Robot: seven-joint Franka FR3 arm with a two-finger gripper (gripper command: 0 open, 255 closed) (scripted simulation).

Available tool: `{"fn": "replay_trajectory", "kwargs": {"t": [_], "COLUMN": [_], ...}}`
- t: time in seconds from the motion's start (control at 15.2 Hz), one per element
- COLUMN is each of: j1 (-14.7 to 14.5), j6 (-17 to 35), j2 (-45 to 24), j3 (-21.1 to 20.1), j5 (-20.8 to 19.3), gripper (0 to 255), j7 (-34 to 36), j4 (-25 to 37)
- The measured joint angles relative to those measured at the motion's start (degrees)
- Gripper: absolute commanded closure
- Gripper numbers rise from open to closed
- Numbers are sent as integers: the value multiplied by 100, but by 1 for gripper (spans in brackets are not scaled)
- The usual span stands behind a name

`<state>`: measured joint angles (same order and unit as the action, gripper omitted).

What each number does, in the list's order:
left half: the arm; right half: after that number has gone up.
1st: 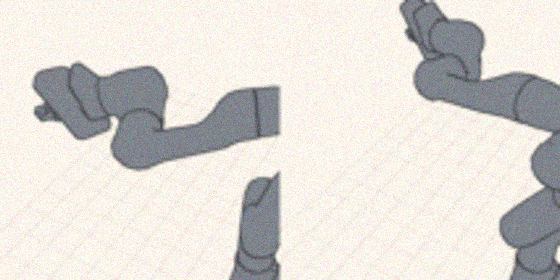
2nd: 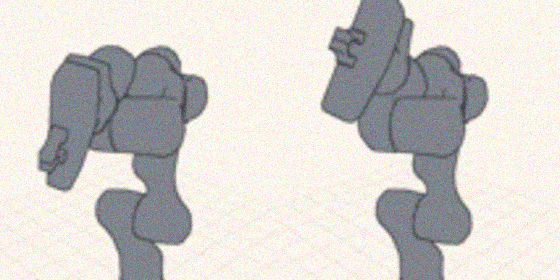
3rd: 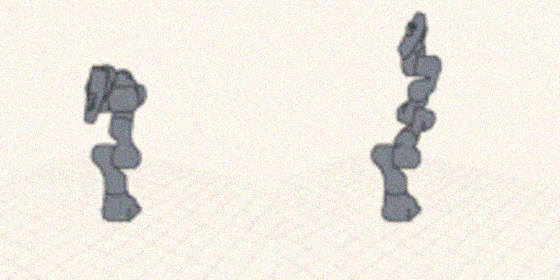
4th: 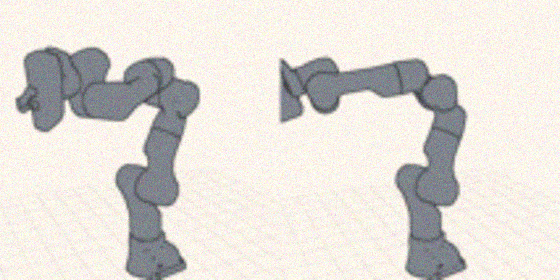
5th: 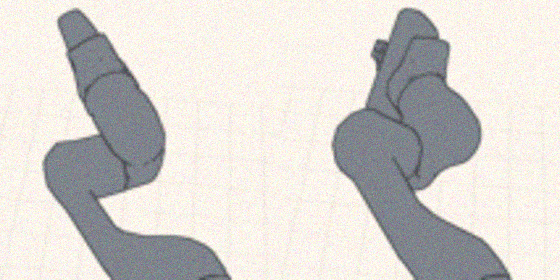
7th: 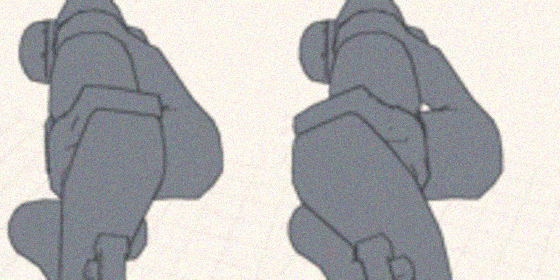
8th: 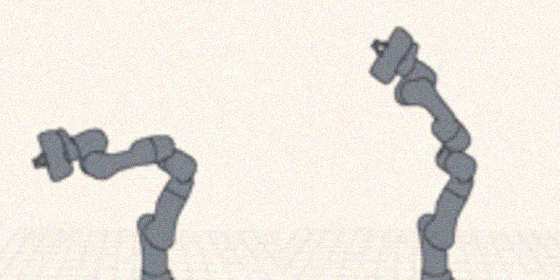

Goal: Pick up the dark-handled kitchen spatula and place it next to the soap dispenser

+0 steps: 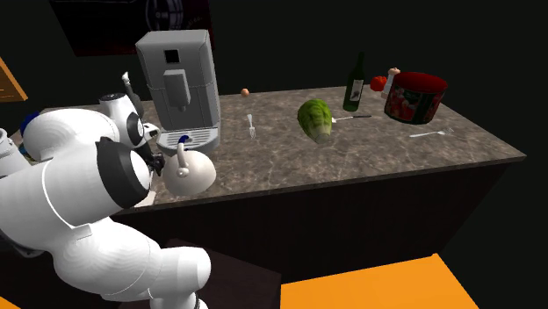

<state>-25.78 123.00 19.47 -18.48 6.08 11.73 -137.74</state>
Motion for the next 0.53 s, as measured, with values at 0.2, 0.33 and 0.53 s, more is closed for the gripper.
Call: {"fn": "replay_trajectory", "kwargs": {"t": [0.2, 0.33, 0.53], "j1": [4, 8, 1], "j6": [-4, -90, -572], "j2": [-7, 29, 229], "j3": [5, 20, 78], "j5": [-2, -1, 18], "gripper": [0, 0, 0], "j7": [-3, -14, -43], "j4": [-9, 40, 331]}}
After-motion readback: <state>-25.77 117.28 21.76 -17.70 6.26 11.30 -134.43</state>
